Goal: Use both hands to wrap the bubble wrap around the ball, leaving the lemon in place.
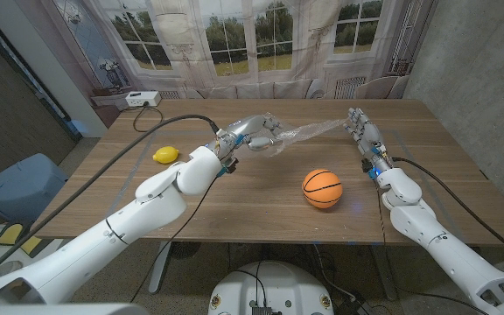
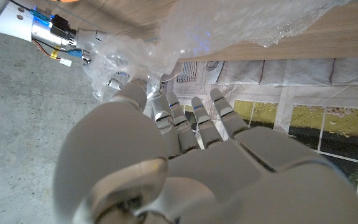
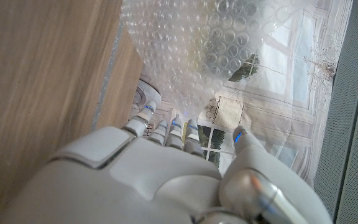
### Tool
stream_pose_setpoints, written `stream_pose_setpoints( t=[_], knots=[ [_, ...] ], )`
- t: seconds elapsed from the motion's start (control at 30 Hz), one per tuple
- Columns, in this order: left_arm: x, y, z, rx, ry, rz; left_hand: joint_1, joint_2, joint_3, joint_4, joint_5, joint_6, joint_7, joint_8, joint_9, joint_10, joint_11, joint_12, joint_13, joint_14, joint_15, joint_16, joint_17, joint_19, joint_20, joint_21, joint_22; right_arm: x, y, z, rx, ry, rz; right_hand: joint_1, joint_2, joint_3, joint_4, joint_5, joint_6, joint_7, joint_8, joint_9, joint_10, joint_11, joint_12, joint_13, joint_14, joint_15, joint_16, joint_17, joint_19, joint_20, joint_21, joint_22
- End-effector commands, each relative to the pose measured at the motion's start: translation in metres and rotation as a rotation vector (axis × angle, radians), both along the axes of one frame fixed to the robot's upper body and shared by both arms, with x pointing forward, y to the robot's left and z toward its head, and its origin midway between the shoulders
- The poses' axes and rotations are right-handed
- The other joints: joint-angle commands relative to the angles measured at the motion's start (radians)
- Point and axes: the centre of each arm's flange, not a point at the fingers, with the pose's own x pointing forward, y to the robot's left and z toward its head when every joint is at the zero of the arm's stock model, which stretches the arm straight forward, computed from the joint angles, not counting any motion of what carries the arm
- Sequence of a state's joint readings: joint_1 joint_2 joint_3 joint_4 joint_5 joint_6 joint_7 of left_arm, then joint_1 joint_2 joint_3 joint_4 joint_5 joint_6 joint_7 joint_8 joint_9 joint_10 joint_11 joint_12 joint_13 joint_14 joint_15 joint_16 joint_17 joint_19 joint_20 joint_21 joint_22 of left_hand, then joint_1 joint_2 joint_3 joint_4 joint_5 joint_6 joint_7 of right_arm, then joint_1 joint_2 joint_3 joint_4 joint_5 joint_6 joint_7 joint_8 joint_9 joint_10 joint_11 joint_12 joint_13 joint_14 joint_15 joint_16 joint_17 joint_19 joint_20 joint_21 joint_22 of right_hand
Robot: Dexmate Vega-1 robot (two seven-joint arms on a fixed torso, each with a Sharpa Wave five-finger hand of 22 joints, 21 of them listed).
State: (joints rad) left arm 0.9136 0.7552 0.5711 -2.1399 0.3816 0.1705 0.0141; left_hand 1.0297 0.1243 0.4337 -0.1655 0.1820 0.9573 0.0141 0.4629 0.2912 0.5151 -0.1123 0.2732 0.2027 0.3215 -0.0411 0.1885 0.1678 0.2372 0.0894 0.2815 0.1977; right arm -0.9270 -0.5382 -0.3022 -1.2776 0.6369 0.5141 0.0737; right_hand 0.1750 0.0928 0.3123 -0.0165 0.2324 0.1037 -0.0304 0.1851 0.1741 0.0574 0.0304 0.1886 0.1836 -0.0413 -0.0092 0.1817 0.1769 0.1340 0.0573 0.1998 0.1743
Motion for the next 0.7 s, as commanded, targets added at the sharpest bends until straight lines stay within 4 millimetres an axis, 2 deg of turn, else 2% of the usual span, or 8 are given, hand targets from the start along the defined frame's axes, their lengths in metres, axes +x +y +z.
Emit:
stream_pose_setpoints(
  t=[0.03,0.7],
  knots=[
    [-0.009,-0.011,0.003,0.055,0.063,-0.102,0.013,0.001,-0.004,0.002,0.007,0.008,-0.006,0.005,-0.001,0.001,0.003,-0.008,0.004,-0.009,-0.052,-0.002,0.002,-0.005,0.000,0.001,0.005,-0.013,-0.012,0.016,-0.032,-0.025,-0.065,-0.001,-0.003,0.002,-0.007,0.005,0.007,-0.001,0.003,0.006,0.006,-0.003,0.004,0.003,0.002,0.000,0.007,0.003,0.004,0.001,0.003,0.005],
    [-0.028,-0.029,0.001,0.178,0.164,-0.217,0.018,0.000,-0.014,0.002,0.008,0.015,-0.005,0.003,-0.005,-0.001,0.003,-0.015,0.006,-0.020,-0.046,-0.005,0.002,-0.012,0.002,-0.001,0.006,-0.036,-0.018,0.005,0.009,-0.058,-0.088,0.004,-0.008,0.002,-0.015,0.005,0.007,0.001,0.003,0.006,0.007,-0.003,0.005,0.003,0.005,-0.001,0.007,0.002,0.006,0.003,0.004,0.005]
  ],
)
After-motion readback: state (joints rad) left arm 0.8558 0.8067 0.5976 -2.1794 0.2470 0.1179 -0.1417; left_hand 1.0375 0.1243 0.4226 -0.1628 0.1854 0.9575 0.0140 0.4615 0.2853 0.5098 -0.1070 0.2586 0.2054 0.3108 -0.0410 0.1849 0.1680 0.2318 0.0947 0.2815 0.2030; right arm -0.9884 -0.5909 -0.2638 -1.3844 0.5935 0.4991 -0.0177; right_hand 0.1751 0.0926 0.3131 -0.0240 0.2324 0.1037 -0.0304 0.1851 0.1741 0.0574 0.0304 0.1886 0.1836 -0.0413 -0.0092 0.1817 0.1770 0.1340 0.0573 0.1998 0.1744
